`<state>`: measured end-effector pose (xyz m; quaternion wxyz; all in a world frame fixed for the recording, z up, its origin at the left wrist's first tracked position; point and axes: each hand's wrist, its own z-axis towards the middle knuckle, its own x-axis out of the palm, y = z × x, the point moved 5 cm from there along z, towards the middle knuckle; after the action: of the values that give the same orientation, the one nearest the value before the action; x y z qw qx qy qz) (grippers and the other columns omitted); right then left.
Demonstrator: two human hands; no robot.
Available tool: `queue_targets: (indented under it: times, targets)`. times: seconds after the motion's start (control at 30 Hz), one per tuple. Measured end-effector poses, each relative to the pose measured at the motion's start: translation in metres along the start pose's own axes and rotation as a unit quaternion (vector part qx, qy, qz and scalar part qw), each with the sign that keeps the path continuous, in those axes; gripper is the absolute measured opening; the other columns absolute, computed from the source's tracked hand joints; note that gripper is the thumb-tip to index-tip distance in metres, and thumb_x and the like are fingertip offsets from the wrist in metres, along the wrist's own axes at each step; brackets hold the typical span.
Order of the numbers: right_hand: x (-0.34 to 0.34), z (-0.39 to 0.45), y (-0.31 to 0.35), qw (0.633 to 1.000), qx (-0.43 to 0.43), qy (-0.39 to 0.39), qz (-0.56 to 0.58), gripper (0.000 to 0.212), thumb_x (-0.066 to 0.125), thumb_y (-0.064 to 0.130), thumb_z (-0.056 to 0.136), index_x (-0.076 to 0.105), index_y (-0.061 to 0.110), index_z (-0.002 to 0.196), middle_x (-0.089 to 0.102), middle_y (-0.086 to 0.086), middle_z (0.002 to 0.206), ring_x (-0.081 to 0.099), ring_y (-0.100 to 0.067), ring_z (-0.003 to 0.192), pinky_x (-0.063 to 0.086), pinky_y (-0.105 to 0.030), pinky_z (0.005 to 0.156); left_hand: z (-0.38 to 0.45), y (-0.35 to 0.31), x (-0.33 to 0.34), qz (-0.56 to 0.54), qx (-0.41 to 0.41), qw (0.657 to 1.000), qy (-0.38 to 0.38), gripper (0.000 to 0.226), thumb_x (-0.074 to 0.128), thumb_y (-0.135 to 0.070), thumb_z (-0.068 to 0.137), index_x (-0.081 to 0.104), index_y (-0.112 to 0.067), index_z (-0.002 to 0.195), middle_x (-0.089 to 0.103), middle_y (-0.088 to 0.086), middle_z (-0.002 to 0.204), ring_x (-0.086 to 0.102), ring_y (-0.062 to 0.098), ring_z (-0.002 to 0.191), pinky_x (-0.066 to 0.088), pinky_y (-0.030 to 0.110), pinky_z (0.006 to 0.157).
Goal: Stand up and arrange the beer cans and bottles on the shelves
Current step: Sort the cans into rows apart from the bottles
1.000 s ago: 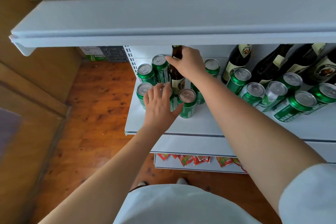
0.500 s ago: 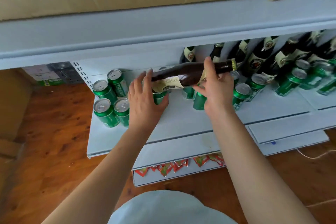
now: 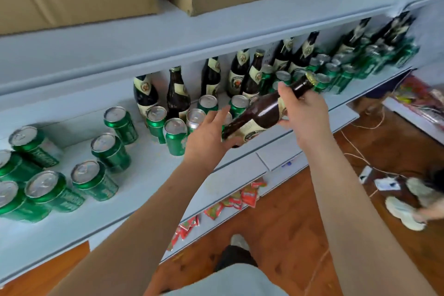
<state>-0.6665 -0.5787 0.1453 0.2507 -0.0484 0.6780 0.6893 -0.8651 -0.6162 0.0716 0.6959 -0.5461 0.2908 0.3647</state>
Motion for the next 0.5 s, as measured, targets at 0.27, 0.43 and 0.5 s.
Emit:
queue_targets:
  times: [0.27, 0.43, 0.5]
  targets:
    - [0.007, 0.120, -0.053, 0.974, -0.136, 0.037, -0.180, 0.047, 0.060, 0.048, 0.090, 0.058, 0.006, 0.072, 0.056, -0.003, 0.065, 0.057, -0.027, 0.069, 0.034, -0.027, 0.060, 0.079, -0.004, 0.059, 0.102, -0.039, 0.991, -0.078, 0.063, 0.067, -0.043, 0.084, 0.048, -0.015, 0.137, 0.055, 0.009, 0.124, 0.050, 0.032, 0.116, 0.048, 0.048, 0.093]
    - [0.026, 0.163, -0.064, 0.959, -0.178, 0.093, -0.201, 0.049, 0.058, 0.050, 0.091, 0.051, 0.006, 0.069, 0.051, -0.003, 0.059, 0.054, -0.027, 0.063, 0.035, -0.029, 0.054, 0.100, -0.006, 0.096, 0.171, -0.108, 0.978, -0.059, 0.082, 0.055, -0.061, 0.085, 0.026, -0.021, 0.151, 0.050, 0.001, 0.134, 0.048, 0.026, 0.123, 0.042, 0.043, 0.097]
    - [0.032, 0.171, -0.063, 0.953, -0.191, 0.111, -0.206, 0.044, 0.057, 0.050, 0.092, 0.048, 0.013, 0.070, 0.044, 0.005, 0.057, 0.051, -0.024, 0.062, 0.034, -0.028, 0.055, 0.104, -0.004, 0.104, 0.212, -0.135, 0.967, -0.048, 0.083, 0.051, -0.067, 0.086, 0.026, -0.022, 0.152, 0.052, -0.002, 0.135, 0.048, 0.023, 0.124, 0.039, 0.041, 0.098]
